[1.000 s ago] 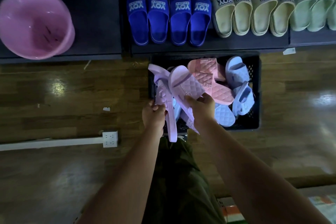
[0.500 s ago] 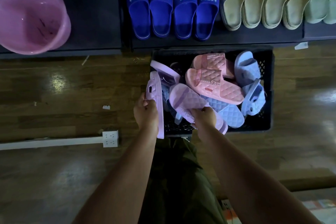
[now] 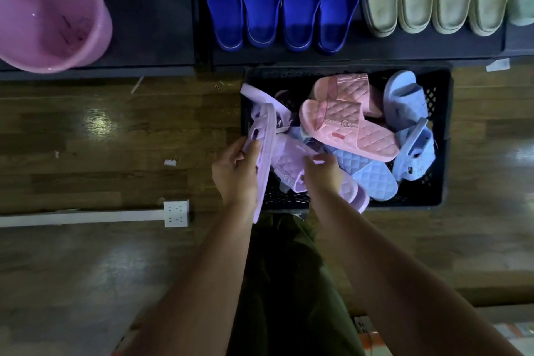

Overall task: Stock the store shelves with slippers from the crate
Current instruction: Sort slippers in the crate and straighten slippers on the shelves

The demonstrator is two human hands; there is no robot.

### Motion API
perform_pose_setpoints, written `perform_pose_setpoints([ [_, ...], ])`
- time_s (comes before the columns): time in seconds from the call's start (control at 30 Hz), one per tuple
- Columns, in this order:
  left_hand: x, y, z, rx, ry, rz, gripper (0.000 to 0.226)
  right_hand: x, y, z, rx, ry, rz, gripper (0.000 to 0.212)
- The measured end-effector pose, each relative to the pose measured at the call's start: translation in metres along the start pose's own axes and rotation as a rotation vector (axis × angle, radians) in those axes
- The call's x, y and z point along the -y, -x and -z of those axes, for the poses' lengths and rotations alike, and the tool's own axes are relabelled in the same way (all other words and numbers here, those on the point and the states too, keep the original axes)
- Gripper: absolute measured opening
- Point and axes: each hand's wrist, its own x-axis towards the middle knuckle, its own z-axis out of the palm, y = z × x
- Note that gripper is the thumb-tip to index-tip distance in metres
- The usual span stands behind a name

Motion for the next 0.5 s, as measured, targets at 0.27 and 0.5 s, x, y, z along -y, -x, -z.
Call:
perform_pose_setpoints([
  [0.27, -0.016, 0.013, -0.026, 0.146, 0.109, 0.09, 0.012, 0.036, 0.018, 0.007, 0.407, -0.293, 0.204, 0.055],
  [0.5, -0.037, -0.019, -0.035, 0.357, -0.018, 0.283, 0.039, 0.021, -0.006, 0.026, 0.603, -0.459, 0.271, 0.046],
])
